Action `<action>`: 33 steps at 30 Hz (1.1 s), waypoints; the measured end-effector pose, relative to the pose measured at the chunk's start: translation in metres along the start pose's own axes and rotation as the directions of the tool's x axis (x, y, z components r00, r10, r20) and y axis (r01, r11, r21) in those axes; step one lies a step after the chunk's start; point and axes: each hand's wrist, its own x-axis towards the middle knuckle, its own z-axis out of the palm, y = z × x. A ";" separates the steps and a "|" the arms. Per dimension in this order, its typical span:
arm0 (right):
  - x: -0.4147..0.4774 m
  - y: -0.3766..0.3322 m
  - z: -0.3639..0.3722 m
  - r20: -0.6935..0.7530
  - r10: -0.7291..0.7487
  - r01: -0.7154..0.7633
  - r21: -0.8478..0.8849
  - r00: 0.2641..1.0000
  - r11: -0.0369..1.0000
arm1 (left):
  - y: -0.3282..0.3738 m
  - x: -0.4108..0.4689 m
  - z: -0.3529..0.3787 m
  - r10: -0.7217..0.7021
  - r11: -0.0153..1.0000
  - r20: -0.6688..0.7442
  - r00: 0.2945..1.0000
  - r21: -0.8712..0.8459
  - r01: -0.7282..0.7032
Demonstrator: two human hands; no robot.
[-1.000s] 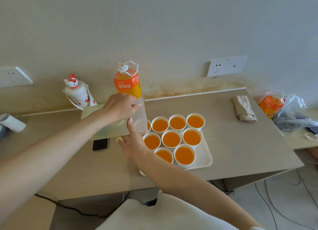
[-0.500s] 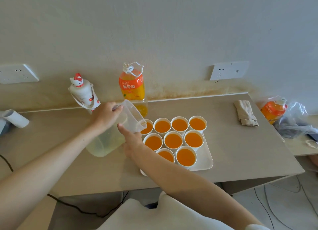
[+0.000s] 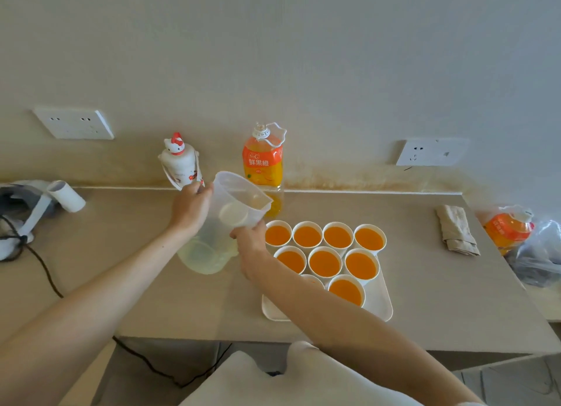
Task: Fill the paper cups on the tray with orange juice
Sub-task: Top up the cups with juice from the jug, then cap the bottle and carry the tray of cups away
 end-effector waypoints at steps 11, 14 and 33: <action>-0.008 -0.047 -0.015 -0.365 -0.372 0.377 -0.061 0.854 0.924 | 0.073 0.010 0.008 0.033 0.911 -0.014 0.999 -0.411 -0.036; -0.006 -0.062 -0.031 -0.485 -0.457 0.484 -0.076 0.746 0.872 | 0.108 0.006 0.028 0.200 0.864 -0.027 0.979 -0.466 -0.190; 0.066 -0.131 -0.175 -0.363 -0.518 0.391 -0.369 0.774 0.843 | 0.145 0.054 0.174 0.069 0.962 0.359 0.931 -0.269 0.033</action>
